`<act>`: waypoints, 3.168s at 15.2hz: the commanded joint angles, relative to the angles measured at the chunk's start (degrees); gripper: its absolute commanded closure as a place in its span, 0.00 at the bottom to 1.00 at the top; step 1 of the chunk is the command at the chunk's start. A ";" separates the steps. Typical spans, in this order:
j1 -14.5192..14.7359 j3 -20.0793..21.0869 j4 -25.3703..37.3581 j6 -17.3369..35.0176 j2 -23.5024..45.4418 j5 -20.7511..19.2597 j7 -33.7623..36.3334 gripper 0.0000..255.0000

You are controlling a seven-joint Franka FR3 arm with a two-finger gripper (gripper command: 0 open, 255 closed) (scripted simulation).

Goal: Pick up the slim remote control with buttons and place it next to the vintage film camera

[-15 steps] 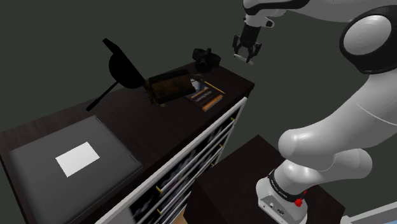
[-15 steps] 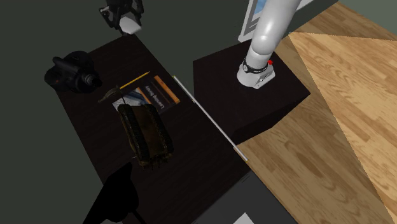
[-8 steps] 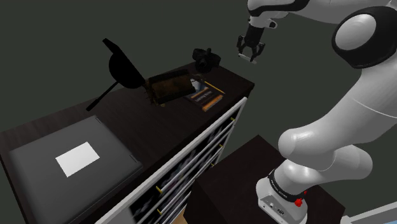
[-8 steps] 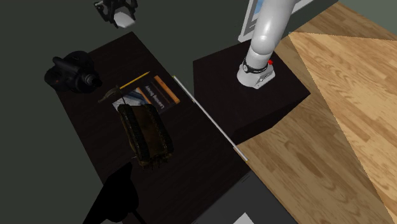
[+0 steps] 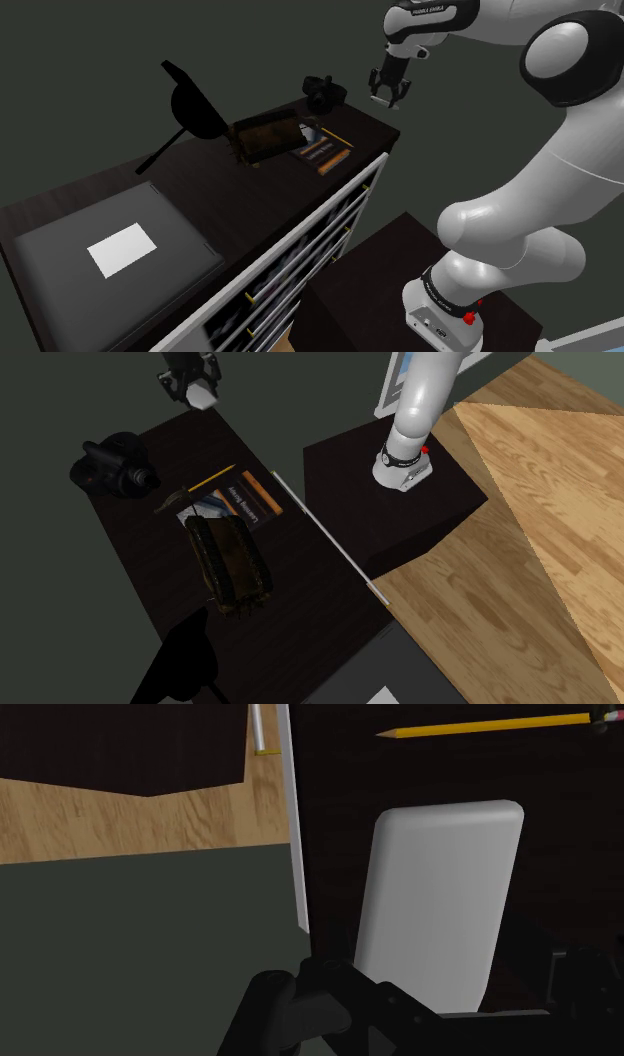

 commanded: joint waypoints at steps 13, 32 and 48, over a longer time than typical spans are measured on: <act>0.31 -0.24 -7.66 10.17 2.91 -1.95 1.58 1.00; 1.12 -1.16 -12.54 19.50 8.13 -5.63 4.21 1.00; 0.52 -0.34 -9.51 13.18 4.28 -2.92 2.40 0.00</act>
